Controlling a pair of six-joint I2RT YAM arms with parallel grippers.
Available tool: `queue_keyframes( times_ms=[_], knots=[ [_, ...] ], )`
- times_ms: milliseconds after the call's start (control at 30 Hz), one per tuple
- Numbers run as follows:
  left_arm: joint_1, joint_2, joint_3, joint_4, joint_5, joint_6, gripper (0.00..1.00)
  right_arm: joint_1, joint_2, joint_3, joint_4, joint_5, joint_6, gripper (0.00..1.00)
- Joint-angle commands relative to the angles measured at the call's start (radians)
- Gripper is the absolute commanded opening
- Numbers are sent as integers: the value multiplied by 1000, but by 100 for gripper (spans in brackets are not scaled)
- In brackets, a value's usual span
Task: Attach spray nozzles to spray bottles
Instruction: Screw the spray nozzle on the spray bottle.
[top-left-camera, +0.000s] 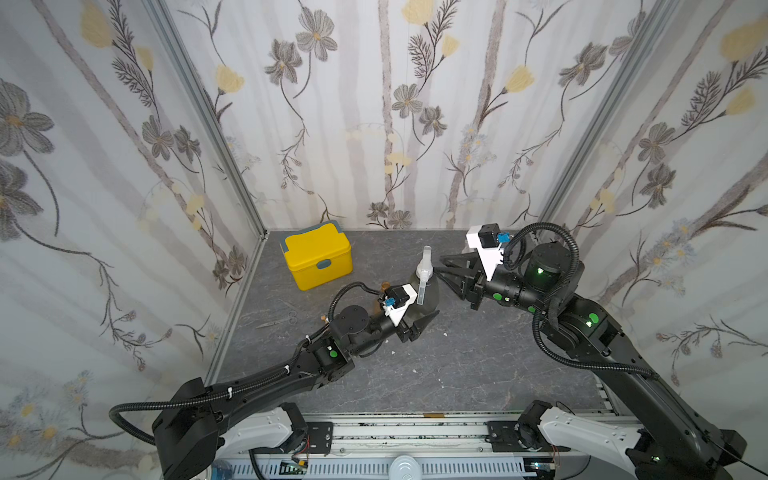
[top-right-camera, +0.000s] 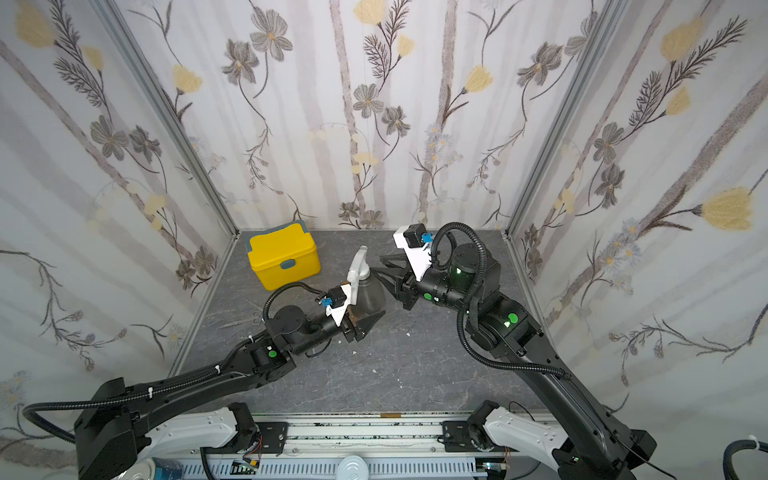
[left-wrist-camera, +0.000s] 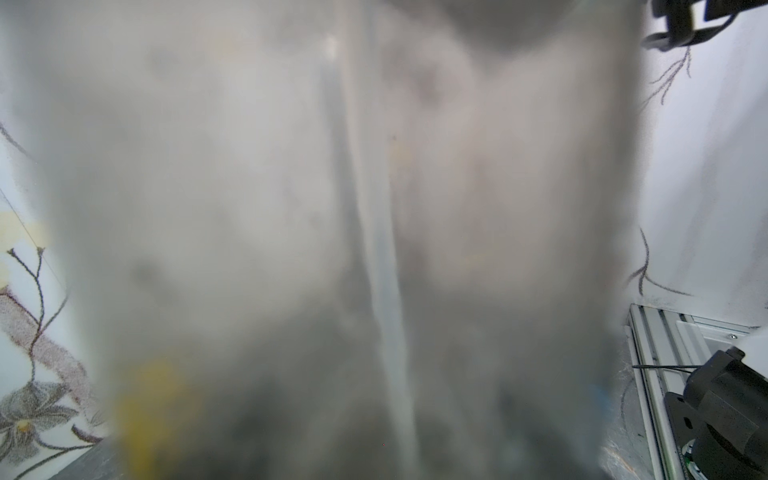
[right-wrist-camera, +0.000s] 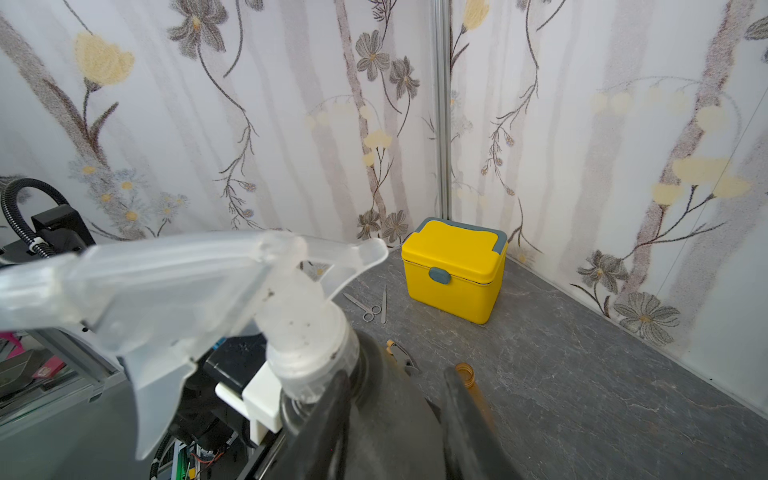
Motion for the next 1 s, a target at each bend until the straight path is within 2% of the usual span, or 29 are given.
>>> queue_keyframes(
  times_ms=[0,367,967],
  knots=[
    [2,4,8,8,-5,4,67,0,-11,5,4,-24,-2,38],
    [1,6,10,8,-3,4,67,1,16,20,20,-69,0,40],
    [1,1,7,14,-3,4,67,3,44,-35,109,-5,38,40]
  ],
)
